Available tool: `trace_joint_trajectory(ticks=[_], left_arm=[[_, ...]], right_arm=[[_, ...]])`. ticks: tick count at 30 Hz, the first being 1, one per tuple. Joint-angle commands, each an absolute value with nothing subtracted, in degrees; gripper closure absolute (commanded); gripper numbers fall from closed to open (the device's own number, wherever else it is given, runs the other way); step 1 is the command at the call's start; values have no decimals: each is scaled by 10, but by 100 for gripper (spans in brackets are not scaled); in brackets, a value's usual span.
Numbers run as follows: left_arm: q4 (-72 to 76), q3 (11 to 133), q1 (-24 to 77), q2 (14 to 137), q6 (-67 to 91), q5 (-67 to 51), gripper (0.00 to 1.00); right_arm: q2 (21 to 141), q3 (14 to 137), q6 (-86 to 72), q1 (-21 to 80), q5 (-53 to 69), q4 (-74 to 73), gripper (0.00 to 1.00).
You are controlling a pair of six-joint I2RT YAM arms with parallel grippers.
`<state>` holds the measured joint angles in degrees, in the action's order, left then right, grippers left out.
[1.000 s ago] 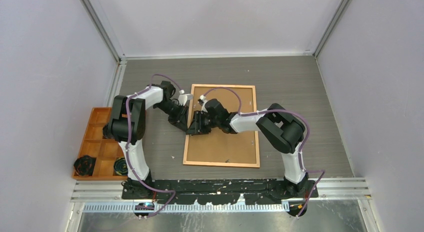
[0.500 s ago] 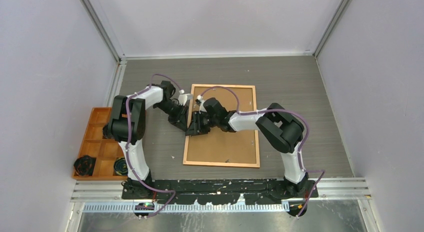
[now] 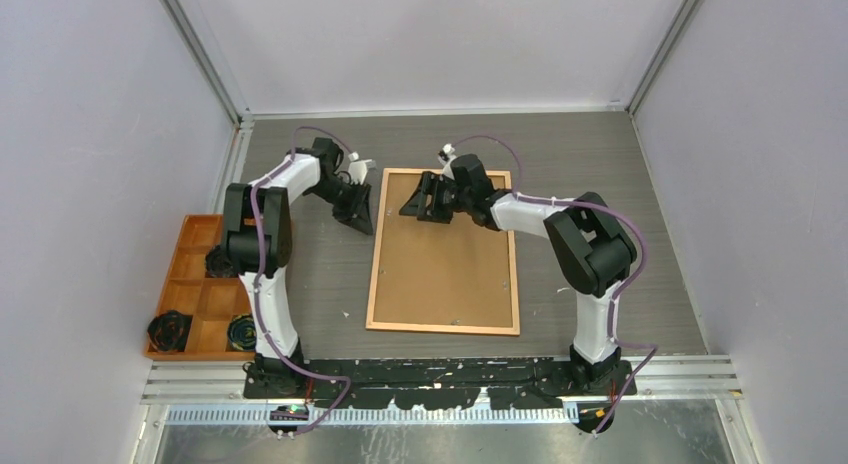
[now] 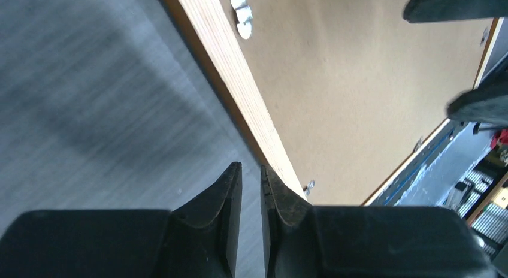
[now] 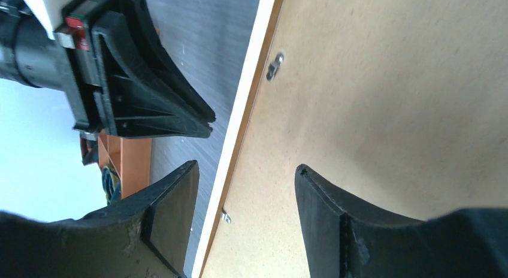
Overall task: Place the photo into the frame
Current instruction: Install the photo frame at the center of the board.
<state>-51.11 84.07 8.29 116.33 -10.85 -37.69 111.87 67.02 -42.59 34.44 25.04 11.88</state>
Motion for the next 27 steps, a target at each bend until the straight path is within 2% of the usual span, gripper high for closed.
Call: trace_joint_trajectory(ticks=[1,13,27], left_arm=[[-500,887,81,1197,-73,-404,80],[-486,889,81,1229,-63,-414,84],[-468,876,81,1226,-54,-418,86]], right_arm=[[1143,726,-427,345,248,127,35],[1250,825,-457,345,266,132,44],[1292,859,-475,361,270,133,50]])
